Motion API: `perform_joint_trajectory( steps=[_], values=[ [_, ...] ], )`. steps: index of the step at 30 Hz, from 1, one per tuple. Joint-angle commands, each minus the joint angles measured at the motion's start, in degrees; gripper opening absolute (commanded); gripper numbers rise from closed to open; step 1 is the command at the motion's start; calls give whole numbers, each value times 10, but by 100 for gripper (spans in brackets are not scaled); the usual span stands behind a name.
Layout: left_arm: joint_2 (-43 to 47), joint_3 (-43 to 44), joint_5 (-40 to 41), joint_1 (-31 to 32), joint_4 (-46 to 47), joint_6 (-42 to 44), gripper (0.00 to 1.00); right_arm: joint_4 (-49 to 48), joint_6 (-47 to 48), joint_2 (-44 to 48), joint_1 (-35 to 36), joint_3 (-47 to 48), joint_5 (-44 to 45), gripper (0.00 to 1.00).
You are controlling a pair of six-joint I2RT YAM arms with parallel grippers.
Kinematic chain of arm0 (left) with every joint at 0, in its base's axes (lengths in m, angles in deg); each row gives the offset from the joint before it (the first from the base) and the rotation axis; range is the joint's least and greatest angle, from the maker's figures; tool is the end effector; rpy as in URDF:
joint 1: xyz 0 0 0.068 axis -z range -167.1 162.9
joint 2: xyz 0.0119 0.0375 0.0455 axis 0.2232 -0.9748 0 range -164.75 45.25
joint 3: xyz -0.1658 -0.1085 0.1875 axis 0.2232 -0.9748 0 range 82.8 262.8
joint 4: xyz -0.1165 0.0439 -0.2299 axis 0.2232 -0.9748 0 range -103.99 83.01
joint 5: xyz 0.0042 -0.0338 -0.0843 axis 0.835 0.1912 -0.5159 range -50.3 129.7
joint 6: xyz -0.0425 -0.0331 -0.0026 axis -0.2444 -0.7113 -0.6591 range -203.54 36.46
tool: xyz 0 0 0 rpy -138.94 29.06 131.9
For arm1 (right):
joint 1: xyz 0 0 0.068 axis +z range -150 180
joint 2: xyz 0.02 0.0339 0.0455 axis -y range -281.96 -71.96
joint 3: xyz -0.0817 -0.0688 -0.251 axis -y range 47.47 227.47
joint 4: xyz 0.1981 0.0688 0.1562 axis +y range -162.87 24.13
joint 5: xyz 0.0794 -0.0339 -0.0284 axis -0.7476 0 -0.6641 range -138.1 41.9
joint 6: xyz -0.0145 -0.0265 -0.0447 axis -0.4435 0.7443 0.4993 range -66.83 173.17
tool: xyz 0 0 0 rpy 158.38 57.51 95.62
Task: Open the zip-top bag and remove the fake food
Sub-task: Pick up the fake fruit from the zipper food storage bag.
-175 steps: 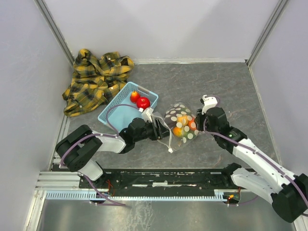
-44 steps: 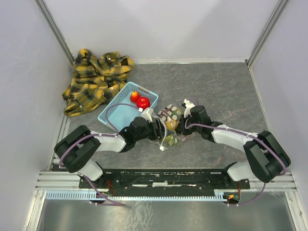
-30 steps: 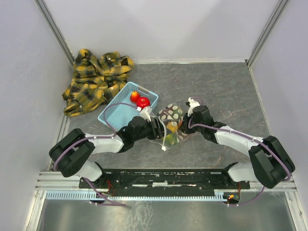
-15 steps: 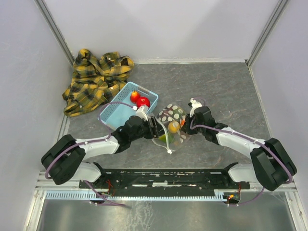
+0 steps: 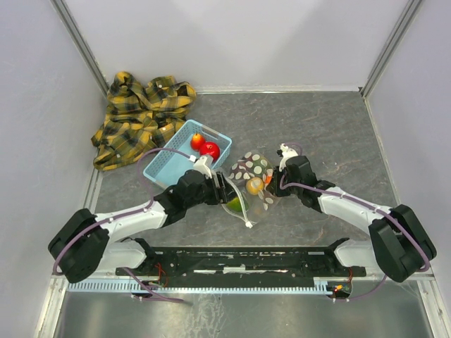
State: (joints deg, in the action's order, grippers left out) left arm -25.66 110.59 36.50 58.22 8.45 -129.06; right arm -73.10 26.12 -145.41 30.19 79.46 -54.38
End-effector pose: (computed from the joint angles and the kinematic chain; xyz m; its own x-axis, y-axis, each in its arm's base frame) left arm 0.1748 -0.1795 0.1885 -0.7602 -0.2443 -0.6020 0.2887 0.7030 -0.6499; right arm 0.2144 0.1293 0.1772 -0.7671 0.0766 -0.6369 -0.2494 0.8791 0.4061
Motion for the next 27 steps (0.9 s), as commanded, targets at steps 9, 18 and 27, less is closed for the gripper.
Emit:
perform_joint_trajectory(
  steps=[9,18,27],
  values=[
    [66,15,15,-6,-66,43,42,-7,9,19,-5,-3,14,18],
    [120,35,24,-6,-161,75,41,-3,10,26,-6,-5,18,18],
    [166,44,20,-6,-222,84,41,0,11,33,-5,-5,21,18]
  ],
)
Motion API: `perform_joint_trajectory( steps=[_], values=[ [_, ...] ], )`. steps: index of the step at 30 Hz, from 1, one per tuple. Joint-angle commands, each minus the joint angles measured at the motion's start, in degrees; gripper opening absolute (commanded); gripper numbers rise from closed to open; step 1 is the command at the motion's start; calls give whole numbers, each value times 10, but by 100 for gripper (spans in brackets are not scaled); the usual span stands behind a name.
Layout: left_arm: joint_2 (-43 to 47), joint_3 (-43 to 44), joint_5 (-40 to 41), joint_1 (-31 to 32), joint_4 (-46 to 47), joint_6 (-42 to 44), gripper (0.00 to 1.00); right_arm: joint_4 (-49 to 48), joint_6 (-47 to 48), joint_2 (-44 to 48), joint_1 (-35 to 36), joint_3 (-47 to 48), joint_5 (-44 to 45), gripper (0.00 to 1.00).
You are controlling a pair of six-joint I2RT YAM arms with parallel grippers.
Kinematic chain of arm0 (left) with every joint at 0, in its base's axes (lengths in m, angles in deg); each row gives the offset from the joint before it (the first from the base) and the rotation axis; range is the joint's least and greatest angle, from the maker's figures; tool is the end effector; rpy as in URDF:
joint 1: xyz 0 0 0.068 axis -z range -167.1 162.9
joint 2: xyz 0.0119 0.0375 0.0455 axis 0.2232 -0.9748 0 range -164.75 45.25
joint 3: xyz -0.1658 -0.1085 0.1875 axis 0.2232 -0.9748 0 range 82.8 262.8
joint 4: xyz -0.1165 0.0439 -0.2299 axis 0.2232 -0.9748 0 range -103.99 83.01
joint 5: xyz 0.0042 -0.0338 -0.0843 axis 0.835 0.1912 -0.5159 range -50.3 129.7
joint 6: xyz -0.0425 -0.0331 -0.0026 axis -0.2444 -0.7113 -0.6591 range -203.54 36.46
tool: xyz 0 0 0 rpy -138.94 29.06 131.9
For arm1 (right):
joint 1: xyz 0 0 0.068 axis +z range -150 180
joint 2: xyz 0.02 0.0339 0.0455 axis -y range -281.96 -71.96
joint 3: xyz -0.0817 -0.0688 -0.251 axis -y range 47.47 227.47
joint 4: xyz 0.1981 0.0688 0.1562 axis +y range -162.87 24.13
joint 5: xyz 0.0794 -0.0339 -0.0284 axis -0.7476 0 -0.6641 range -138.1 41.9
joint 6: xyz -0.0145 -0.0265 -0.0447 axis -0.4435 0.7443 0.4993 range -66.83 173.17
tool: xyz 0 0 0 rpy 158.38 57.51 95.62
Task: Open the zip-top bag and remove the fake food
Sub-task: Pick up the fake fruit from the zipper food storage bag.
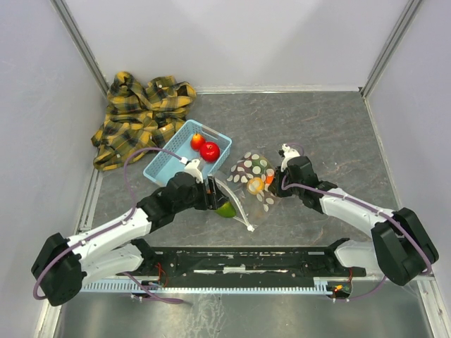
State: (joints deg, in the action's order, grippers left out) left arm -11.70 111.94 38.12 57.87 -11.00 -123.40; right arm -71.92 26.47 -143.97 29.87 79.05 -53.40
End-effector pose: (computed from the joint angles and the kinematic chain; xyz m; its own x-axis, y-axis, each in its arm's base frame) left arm 0.1506 -0.1518 0.2158 -0.7497 -0.1565 -0.6430 0.3160 0.7690 -0.5557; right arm 0.2116 0.1254 0.1790 -0.7620 0.0782 -0.6428 -0.2392 0.8885 0.3916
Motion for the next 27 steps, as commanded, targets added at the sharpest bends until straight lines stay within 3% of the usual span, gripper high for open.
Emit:
perform_joint_trajectory(
  steps=[1,12,19,27],
  values=[
    [32,35,4,-2,-38,30,41,-12,7,19,-2,-1,11,18],
    [48,114,-19,-36,-125,82,41,-12,8,25,-2,-3,10,18],
    [36,162,-58,-98,-139,118,40,-13,9,32,-3,-5,10,18],
    [10,186,-125,-195,-93,128,41,-17,10,32,-2,-7,7,18]
  ],
)
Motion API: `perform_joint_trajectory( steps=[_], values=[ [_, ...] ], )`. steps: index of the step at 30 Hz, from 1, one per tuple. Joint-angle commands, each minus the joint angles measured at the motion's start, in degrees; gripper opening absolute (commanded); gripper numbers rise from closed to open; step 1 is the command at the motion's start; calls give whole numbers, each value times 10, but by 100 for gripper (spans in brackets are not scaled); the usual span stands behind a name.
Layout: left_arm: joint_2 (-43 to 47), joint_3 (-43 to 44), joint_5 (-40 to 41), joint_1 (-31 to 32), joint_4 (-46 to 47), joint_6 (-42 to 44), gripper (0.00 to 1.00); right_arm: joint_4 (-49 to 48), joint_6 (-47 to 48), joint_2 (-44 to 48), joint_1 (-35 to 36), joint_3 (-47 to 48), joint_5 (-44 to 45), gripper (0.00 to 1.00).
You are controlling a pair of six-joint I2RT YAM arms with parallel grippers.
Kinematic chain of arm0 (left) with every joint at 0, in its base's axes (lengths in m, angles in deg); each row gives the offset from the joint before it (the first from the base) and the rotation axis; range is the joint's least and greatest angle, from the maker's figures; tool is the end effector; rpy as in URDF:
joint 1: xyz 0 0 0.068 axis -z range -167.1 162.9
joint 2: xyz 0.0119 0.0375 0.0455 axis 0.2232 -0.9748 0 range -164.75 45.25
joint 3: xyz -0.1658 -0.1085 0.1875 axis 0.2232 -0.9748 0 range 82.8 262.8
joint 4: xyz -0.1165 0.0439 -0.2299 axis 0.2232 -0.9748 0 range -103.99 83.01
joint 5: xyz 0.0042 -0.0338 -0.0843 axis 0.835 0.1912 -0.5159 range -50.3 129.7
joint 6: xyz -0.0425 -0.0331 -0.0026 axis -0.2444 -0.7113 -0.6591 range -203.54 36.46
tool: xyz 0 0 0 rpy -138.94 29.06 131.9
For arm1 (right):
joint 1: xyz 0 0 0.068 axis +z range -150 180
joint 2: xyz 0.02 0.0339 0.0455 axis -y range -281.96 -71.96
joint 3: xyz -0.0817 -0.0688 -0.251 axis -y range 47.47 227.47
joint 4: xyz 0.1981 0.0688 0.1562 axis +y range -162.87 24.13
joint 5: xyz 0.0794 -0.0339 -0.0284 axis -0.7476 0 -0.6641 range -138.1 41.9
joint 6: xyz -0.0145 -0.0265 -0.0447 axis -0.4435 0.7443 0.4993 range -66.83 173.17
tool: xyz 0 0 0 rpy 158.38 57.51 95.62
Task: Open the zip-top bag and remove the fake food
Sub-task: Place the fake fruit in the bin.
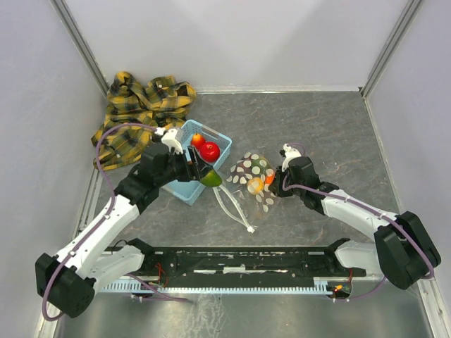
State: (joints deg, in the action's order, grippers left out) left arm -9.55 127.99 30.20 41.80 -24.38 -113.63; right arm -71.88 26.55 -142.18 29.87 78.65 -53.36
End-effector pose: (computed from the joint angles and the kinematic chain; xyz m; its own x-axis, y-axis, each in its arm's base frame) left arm 0.1869 -0.1098 0.2980 -0.6474 -0.2074 -0.7334 0.3246 0.7956 -0.5115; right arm 0.2087 0.1236 0.1838 -0.7482 0.0847 -0.6580 -0.2479 0.8843 0.3957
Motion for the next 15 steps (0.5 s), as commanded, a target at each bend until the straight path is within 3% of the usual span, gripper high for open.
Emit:
perform_joint_trajectory(
  steps=[1,15],
  values=[
    [-15,26,-47,-44,49,31,40,-18,9,14,-2,-4,6,18],
    [-107,35,91,-102,93,101,39,-25,11,12,-2,-5,3,18]
  ],
)
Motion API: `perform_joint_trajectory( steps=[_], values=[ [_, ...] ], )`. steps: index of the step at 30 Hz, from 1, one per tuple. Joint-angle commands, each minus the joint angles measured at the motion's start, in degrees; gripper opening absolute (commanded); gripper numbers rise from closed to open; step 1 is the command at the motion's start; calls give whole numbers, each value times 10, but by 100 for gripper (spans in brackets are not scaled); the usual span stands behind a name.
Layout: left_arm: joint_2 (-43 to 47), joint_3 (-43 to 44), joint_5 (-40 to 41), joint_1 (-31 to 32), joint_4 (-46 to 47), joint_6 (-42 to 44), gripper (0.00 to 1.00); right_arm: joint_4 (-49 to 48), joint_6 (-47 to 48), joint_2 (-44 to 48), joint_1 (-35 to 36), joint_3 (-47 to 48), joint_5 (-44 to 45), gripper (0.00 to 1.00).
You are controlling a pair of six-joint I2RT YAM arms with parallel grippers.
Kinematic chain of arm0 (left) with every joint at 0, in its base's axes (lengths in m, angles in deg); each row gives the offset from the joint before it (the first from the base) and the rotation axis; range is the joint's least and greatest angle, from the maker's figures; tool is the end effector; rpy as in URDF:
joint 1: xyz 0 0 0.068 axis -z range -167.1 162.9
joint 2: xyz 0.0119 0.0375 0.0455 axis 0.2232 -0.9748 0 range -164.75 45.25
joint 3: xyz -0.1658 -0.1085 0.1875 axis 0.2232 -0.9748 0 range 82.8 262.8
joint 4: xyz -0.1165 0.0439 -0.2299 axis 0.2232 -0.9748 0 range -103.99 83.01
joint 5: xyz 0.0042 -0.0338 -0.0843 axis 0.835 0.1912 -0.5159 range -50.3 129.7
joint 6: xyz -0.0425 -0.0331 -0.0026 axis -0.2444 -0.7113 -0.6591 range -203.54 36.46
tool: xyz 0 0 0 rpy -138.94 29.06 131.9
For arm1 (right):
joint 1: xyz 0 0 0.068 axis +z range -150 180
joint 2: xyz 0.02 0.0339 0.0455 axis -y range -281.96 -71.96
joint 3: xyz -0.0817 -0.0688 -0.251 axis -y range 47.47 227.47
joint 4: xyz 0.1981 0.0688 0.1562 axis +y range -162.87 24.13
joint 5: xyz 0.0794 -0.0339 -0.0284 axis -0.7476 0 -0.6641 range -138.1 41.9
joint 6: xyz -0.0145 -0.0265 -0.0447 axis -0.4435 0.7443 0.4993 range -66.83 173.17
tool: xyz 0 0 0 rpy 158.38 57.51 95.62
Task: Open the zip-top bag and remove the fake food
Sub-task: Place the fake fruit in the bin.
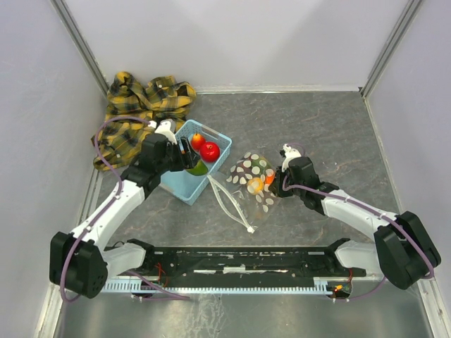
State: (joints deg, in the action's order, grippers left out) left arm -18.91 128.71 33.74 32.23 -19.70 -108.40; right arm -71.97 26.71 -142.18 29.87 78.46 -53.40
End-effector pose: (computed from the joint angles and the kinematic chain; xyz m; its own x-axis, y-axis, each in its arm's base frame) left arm 0.2349 -0.0863 0.2751 -0.6142 -0.2276 -0.7556 0.1709 0.8964 -0.4089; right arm 0.2082 0.1234 0.1829 -0.7487 0.0816 -0.6579 -0.2498 0.8846 0.3939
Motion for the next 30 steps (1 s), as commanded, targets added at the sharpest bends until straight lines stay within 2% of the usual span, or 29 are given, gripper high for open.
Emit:
perform_joint_trajectory(
  steps=[1,14,17,19,20,24,26,30],
  values=[
    [-23,25,60,-9,53,51,39,-25,10,10,-2,-2,3,19],
    [-149,39,54,-47,124,17,42,-32,9,6,-2,-4,-2,19],
    [-174,50,47,-51,130,15,55,-32,8,7,-2,-5,-2,19],
    [-193,61,47,-53,130,14,75,-33,8,7,-2,-6,-4,19],
    [-201,64,48,-55,130,13,80,-35,8,7,-2,-6,-4,19],
    [-230,85,52,-64,129,-1,89,-36,7,6,-2,-7,-5,19],
    [-237,95,59,-66,127,-8,100,-36,7,6,-2,-7,-5,19],
    [-236,105,65,-71,127,-13,99,-37,8,10,-2,-11,-5,19]
  ],
)
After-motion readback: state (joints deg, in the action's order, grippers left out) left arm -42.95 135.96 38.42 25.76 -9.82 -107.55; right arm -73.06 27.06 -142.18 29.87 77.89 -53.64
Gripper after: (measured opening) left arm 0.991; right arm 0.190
